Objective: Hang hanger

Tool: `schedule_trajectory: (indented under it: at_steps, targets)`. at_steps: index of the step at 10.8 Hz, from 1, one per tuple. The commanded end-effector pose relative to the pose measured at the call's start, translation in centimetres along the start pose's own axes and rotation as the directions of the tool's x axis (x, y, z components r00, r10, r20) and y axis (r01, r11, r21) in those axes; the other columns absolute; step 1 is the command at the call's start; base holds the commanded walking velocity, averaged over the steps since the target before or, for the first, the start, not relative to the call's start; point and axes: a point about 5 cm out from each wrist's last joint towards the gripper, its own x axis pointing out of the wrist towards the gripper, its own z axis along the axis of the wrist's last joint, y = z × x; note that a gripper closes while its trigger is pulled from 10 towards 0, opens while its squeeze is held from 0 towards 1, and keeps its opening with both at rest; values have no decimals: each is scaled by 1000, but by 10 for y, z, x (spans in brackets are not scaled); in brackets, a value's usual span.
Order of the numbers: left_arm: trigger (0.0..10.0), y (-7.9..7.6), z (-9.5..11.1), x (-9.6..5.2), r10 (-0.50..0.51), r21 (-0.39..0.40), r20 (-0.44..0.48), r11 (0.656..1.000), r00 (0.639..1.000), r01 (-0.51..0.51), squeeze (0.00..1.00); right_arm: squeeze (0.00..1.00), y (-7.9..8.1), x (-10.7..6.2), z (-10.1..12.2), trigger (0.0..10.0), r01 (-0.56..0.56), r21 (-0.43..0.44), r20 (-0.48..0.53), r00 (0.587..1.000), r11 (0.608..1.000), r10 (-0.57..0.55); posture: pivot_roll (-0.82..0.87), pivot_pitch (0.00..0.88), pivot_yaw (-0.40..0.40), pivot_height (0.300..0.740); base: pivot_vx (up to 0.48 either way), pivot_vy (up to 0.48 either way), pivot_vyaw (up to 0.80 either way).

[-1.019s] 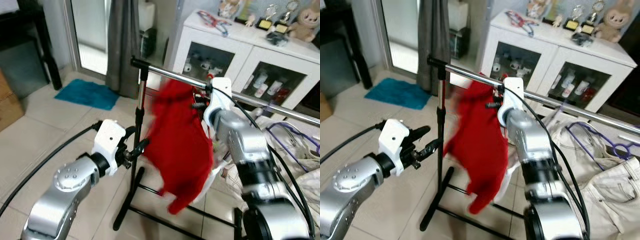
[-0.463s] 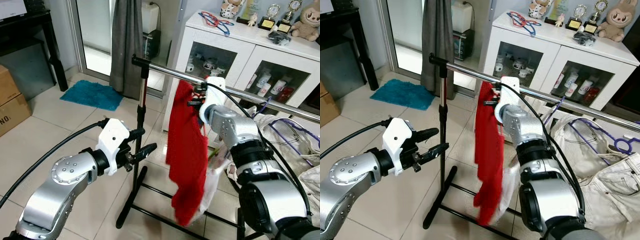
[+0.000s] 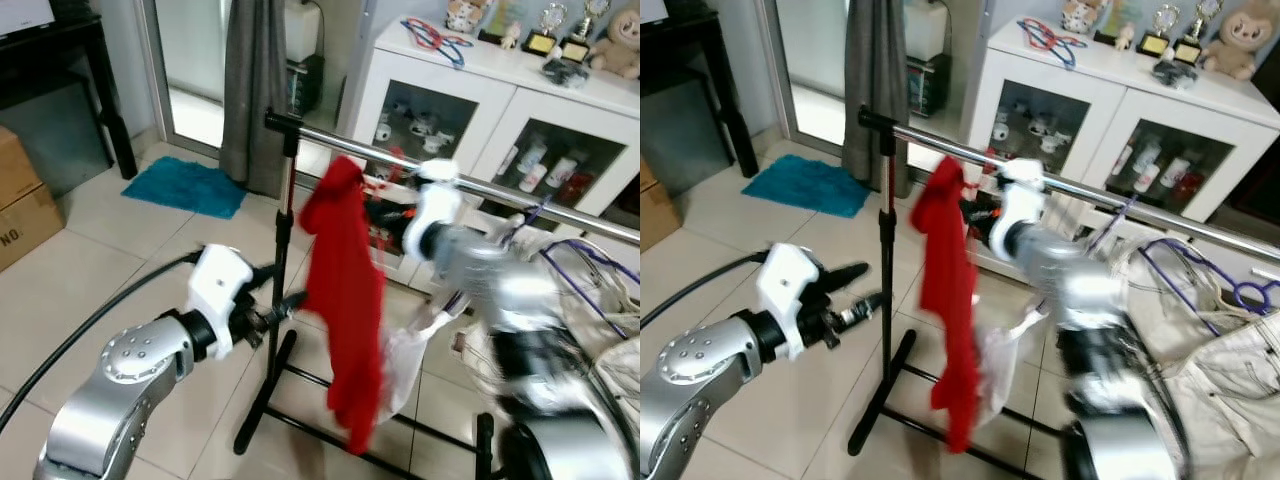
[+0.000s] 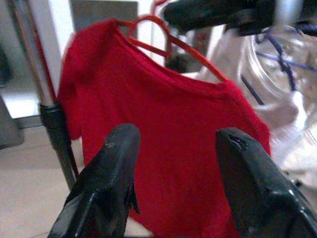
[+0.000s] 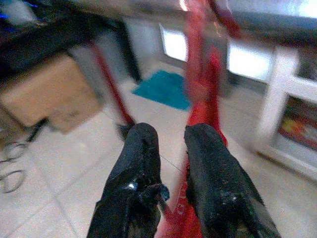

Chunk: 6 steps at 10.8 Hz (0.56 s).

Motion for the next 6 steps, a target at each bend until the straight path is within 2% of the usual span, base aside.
schedule_trajectory:
  at_steps: [1, 2, 3, 4, 5, 6]
  targets:
    - [10000, 1, 3, -3, 39, -6, 34, 999, 999, -39, 0, 1000, -1, -19, 9, 10000, -38, -10, 22, 999, 999, 38, 94, 0, -114, 740, 0, 0, 0]
    - [10000, 1, 3, -3, 53, -4, 44, 999, 998, -53, 0, 1000, 0, -24, 10, 10000, -49, -17, 24, 998, 999, 50, 92, 0, -116, 740, 0, 0, 0]
    - [10000, -3, 3, -4, 111, -4, 57, 994, 992, -111, 0, 1000, 6, -56, 12, 10000, -73, -92, 64, 995, 993, 79, 82, 0, -127, 740, 0, 0, 0]
    - [10000, -4, 3, -4, 115, -7, 59, 993, 992, -114, 0, 1000, 8, -61, 12, 10000, -86, -77, 70, 993, 993, 91, 77, 0, -131, 740, 0, 0, 0]
    - [10000, -11, 3, -2, 119, -18, 68, 993, 991, -118, 0, 1000, 11, -70, 9, 10000, -102, -21, 85, 991, 995, 103, 77, 0, -143, 740, 0, -251, 0]
    - [10000, -14, 3, -2, 126, -2, 67, 992, 990, -126, 0, 1000, 12, -77, 3, 10000, -74, -36, 97, 992, 997, 77, 82, 0, -154, 740, 0, -255, 0]
